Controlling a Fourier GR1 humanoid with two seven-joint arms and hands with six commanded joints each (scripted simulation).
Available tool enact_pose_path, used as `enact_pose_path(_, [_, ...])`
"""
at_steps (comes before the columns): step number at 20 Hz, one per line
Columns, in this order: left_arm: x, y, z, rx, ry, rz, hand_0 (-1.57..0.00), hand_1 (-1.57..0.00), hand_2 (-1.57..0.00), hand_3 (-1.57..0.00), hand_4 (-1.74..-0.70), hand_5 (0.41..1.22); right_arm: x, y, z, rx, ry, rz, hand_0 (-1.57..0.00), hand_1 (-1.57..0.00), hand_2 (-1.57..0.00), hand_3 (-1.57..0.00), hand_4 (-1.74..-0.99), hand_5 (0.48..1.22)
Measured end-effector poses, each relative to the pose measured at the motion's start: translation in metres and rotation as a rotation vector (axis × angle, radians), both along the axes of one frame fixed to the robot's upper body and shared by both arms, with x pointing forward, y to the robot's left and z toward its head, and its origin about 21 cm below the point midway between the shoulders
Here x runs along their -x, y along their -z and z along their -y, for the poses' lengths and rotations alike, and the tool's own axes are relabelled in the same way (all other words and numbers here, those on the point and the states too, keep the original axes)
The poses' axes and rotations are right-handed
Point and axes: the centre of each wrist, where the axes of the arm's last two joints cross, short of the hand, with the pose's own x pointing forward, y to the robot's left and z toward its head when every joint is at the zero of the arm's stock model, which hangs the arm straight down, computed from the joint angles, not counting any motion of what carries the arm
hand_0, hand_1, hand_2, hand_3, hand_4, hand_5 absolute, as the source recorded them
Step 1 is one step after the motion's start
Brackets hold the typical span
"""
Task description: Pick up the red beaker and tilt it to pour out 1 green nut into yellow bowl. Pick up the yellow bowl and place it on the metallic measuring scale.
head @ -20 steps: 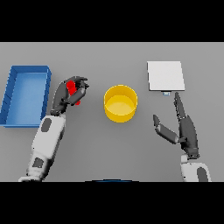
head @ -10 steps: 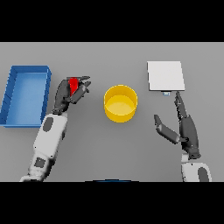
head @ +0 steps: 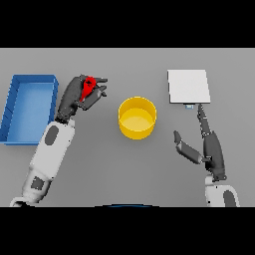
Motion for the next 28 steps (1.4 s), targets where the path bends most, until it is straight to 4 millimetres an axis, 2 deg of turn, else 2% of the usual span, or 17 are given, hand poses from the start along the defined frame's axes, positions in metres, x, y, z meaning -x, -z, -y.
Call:
enact_pose_path(2, [-0.001,-0.007,0.004,-0.088,0.030,-0.015,-1.56,-1.56,-1.56,-1.56,-1.73,1.117,0.001,0.000,0.006,0.019,0.014,-0.007,0.00,0.00,0.00,0.00,-1.256,0.676])
enact_pose_path(7, [-0.006,-0.017,0.019,-0.227,0.055,-0.036,-1.57,-1.57,-1.57,-1.57,-1.74,1.117,0.001,-0.003,0.001,0.003,0.014,-0.027,0.00,0.00,0.00,0.00,-1.255,0.681])
enact_pose_path(10, [-0.010,-0.030,0.028,-0.453,0.057,-0.005,-1.57,-1.57,-1.57,-1.57,-1.74,1.133,0.004,-0.002,0.001,-0.003,0.003,-0.022,0.00,0.00,0.00,0.00,-1.254,0.687])
enact_pose_path(12, [-0.008,-0.031,0.037,-0.613,0.084,0.031,-1.57,-1.57,-1.57,-1.57,-1.74,1.127,0.004,-0.005,0.003,-0.008,0.002,-0.020,0.00,0.00,0.00,0.00,-1.256,0.690])
enact_pose_path(17, [-0.015,-0.042,0.051,-0.932,0.157,0.126,-1.57,-1.57,-1.57,-1.57,-1.74,1.190,0.005,-0.004,0.000,-0.005,0.005,-0.036,0.00,0.00,0.00,0.00,-1.274,0.704])
enact_pose_path(19, [-0.018,-0.044,0.057,-1.024,0.182,0.151,-1.57,-1.57,-1.57,-1.57,-1.65,1.201,0.005,-0.005,-0.002,-0.008,0.000,-0.020,0.00,0.00,0.00,0.00,-1.284,0.705])
enact_pose_path(20, [-0.019,-0.050,0.062,-1.075,0.215,0.177,-1.57,-1.57,-1.57,-1.57,-1.67,1.205,0.003,-0.006,0.000,-0.012,0.002,-0.026,0.00,0.00,0.00,0.00,-1.283,0.702])
enact_pose_path(22, [-0.021,-0.055,0.067,-1.187,0.264,0.191,-1.57,-1.57,-1.57,-1.39,-1.69,1.211,0.004,-0.002,-0.003,-0.034,0.001,-0.029,0.00,0.00,0.00,0.00,-1.287,0.690])
enact_pose_path(24, [-0.023,-0.060,0.076,-1.294,0.316,0.203,-1.57,-1.57,-1.57,-1.28,-1.70,1.215,0.001,-0.001,0.000,-0.050,0.016,-0.042,0.00,0.00,0.00,0.00,-1.292,0.678])
enact_pose_path(28, [-0.024,-0.064,0.096,-1.475,0.446,0.282,-1.57,-1.57,-1.57,-1.45,-1.72,1.218,0.005,0.003,-0.002,-0.089,0.015,-0.027,0.00,0.00,0.00,0.00,-1.294,0.653])
